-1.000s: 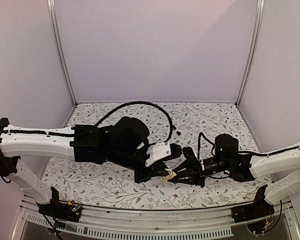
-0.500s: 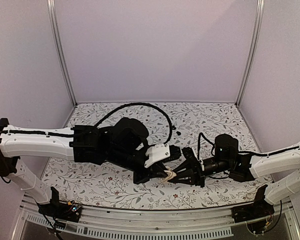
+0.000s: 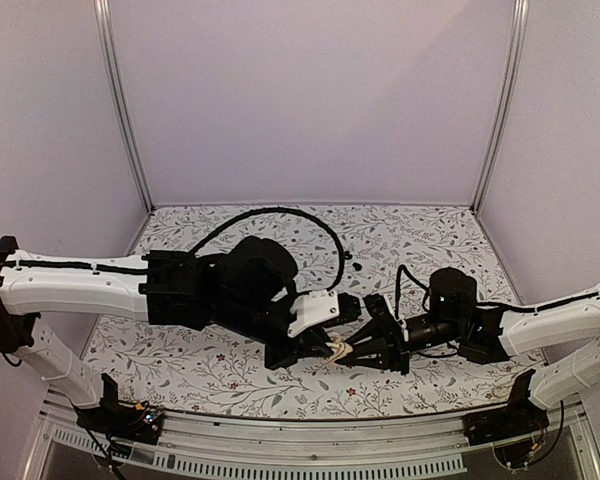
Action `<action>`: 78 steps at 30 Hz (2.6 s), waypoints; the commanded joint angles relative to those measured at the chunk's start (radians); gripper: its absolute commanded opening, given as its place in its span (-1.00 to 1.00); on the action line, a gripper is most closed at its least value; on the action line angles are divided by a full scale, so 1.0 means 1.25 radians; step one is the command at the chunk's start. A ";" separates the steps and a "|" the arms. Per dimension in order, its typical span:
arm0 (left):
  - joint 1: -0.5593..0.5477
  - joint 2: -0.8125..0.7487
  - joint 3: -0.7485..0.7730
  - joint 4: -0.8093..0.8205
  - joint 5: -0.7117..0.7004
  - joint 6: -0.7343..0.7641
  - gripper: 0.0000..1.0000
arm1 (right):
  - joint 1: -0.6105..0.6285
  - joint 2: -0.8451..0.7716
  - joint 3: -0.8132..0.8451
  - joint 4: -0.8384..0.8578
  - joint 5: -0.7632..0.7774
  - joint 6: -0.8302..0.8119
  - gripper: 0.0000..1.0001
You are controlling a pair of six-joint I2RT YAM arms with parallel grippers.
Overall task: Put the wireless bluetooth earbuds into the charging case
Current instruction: Insert the right earbud into the right side groove of the charging case.
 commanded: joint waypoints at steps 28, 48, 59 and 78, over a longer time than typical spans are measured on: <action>-0.012 0.079 0.099 -0.112 -0.019 0.061 -0.84 | 0.017 0.034 0.020 0.066 -0.027 0.002 -1.00; -0.020 0.103 0.188 -0.275 -0.092 0.109 -0.41 | 0.017 0.130 -0.008 0.290 -0.079 0.068 -1.00; -0.026 0.067 0.199 -0.256 -0.189 0.116 -0.22 | 0.018 0.145 -0.029 0.344 -0.088 0.119 -1.00; 0.031 -0.185 -0.062 0.003 -0.134 -0.048 0.03 | -0.003 0.121 -0.049 0.404 -0.005 0.220 -1.00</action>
